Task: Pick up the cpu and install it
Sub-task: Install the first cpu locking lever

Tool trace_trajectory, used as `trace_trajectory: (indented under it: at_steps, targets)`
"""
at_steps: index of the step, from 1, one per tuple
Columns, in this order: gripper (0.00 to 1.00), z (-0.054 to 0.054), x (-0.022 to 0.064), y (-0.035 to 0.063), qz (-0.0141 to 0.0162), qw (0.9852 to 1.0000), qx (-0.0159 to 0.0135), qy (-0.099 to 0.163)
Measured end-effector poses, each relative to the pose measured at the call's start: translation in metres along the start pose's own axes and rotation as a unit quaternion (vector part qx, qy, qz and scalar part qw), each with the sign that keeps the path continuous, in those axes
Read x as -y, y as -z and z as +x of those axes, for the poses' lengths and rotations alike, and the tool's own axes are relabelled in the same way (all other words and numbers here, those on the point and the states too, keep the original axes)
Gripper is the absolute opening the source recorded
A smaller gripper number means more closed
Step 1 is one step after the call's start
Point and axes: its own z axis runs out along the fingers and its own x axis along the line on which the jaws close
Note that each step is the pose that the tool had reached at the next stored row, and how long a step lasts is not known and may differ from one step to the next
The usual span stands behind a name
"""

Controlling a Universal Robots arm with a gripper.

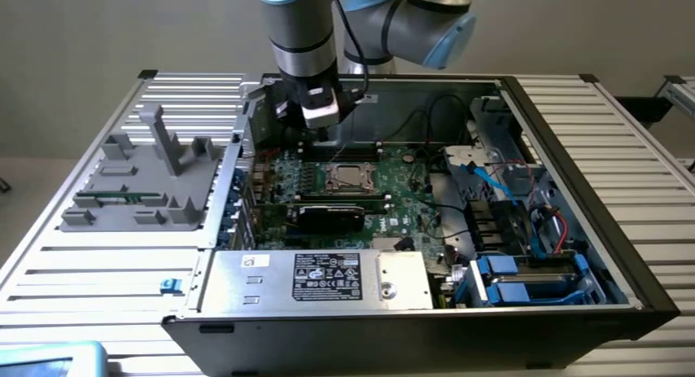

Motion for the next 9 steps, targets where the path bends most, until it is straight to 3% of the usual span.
trace_trajectory:
  at_steps: [3,5,7,9]
  targets:
    - [0.11,-0.0001,-0.0002,-0.0005,-0.0037,0.9997,-0.0068,-0.024]
    - [0.11,-0.0002,-0.0003,-0.0008,-0.0046,0.9992,-0.0107,-0.037]
    - [0.11,-0.0002,-0.0006,-0.0018,-0.0031,0.9987,-0.0143,-0.049]
    - [0.11,-0.0005,-0.0010,-0.0035,0.0003,0.9981,-0.0179,-0.059]
